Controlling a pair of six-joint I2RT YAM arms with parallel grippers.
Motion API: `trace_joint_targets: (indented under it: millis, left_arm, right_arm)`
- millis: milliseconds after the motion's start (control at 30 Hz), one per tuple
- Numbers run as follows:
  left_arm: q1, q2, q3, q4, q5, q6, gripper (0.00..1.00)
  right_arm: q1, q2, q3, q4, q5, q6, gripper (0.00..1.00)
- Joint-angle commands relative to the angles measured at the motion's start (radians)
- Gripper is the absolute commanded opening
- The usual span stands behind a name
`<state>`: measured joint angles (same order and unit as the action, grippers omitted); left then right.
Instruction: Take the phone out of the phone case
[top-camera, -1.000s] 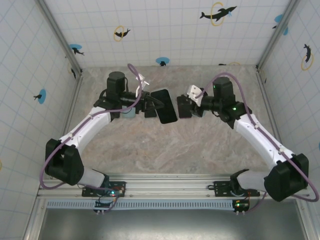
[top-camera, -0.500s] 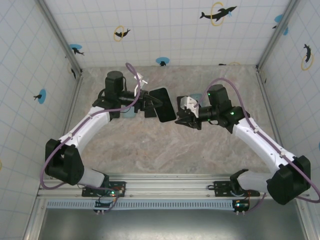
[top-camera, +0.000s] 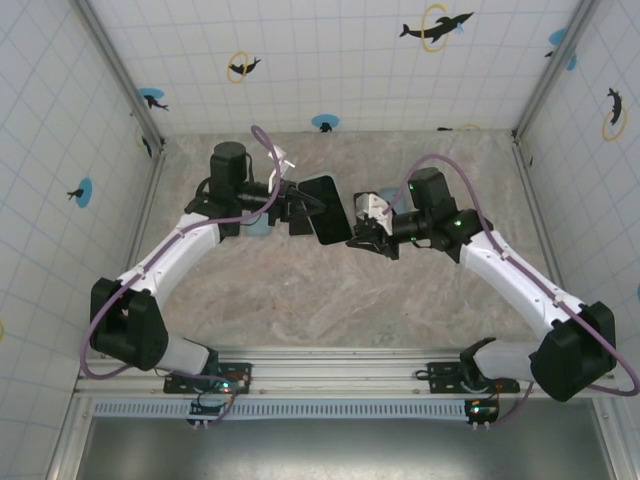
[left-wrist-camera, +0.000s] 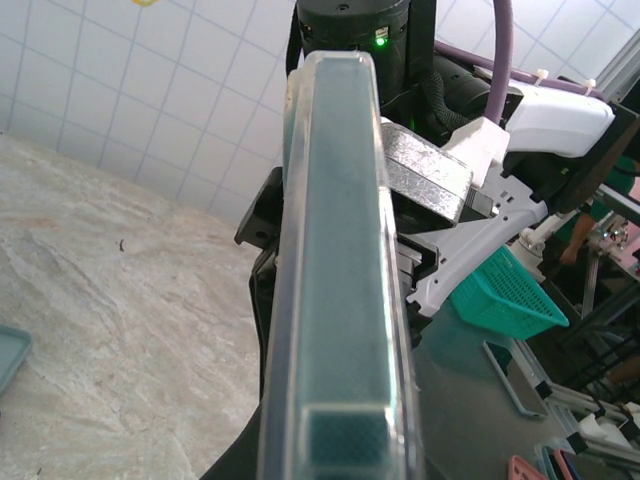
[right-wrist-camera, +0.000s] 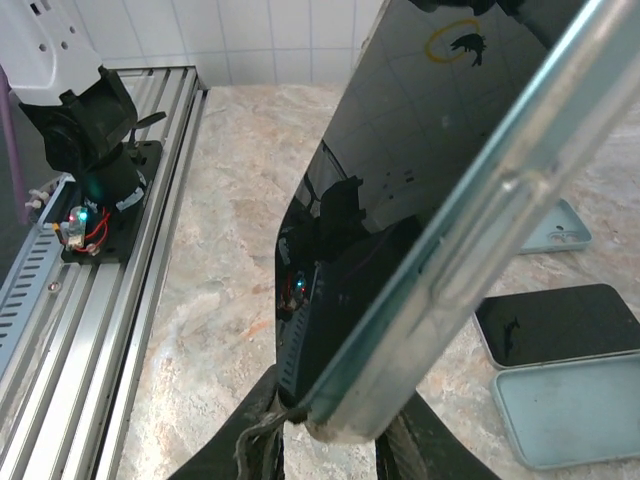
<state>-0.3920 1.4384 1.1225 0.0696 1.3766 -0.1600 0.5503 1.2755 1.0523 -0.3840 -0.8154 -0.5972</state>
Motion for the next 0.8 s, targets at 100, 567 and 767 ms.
trace_joint_targets:
  millis: [100,567,767]
  left_arm:
    - [-0.012,-0.026,0.004,0.031,0.058,-0.006,0.00]
    - [-0.026,-0.007,-0.007,0.002,0.126,-0.018,0.00]
    - [-0.078,-0.007,-0.021,-0.006,0.146,-0.031,0.00]
  right_arm:
    - [0.010,0.025,0.073,-0.032,0.012,-0.042,0.24]
    - [0.022,0.057,0.144,-0.021,0.099,-0.093,0.17]
    - [0.028,0.048,0.135,0.119,0.138,-0.061,0.15]
